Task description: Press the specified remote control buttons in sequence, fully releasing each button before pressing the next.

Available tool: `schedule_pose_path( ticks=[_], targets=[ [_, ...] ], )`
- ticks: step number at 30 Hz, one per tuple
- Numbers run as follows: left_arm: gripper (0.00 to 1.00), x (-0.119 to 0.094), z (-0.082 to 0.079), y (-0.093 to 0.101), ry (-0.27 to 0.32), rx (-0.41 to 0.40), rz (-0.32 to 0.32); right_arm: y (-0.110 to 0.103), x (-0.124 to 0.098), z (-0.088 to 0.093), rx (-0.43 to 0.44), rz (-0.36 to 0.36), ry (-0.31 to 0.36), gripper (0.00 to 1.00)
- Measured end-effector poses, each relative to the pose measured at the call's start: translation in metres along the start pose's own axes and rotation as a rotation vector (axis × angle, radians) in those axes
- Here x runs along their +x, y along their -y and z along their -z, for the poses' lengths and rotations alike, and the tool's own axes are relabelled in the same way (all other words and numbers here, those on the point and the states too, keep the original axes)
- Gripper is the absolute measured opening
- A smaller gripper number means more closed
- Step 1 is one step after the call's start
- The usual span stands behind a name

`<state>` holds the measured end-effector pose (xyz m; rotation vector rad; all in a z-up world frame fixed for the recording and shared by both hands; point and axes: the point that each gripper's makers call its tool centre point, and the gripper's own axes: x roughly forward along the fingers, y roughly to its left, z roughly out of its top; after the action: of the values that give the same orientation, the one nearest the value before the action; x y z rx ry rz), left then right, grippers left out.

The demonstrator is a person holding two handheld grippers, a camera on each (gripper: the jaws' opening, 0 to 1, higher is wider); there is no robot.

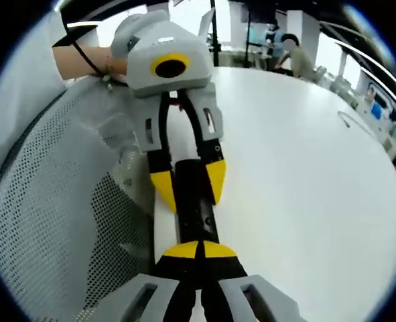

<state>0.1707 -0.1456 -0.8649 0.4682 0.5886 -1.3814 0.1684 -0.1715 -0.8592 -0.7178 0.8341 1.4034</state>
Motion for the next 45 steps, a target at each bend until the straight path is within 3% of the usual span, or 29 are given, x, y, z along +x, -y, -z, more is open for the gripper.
schedule_pose_path(
  ticks=[7, 11, 14, 16, 20, 45],
  targets=[
    [0.25, 0.0, 0.0, 0.0, -0.001, 0.006, 0.005, 0.001, 0.002, 0.001, -0.071, 0.03, -0.143, 0.0],
    [0.25, 0.0, 0.0, 0.0, -0.001, 0.008, 0.006, 0.001, 0.004, 0.0, -0.097, 0.003, -0.205, 0.0],
    [0.25, 0.0, 0.0, 0.0, -0.001, 0.01, 0.007, 0.0, 0.003, 0.001, -0.13, -0.018, -0.198, 0.0],
    [0.25, 0.0, 0.0, 0.001, -0.001, 0.012, 0.007, -0.001, 0.002, 0.001, -0.203, -0.015, -0.142, 0.0],
    [0.25, 0.0, 0.001, 0.001, -0.004, 0.016, 0.005, 0.0, 0.0, 0.002, -0.116, 0.001, -0.095, 0.0],
    [0.25, 0.002, -0.002, 0.002, 0.006, 0.005, 0.01, 0.001, -0.009, 0.015, -0.089, -0.005, -0.168, 0.0]
  ],
)
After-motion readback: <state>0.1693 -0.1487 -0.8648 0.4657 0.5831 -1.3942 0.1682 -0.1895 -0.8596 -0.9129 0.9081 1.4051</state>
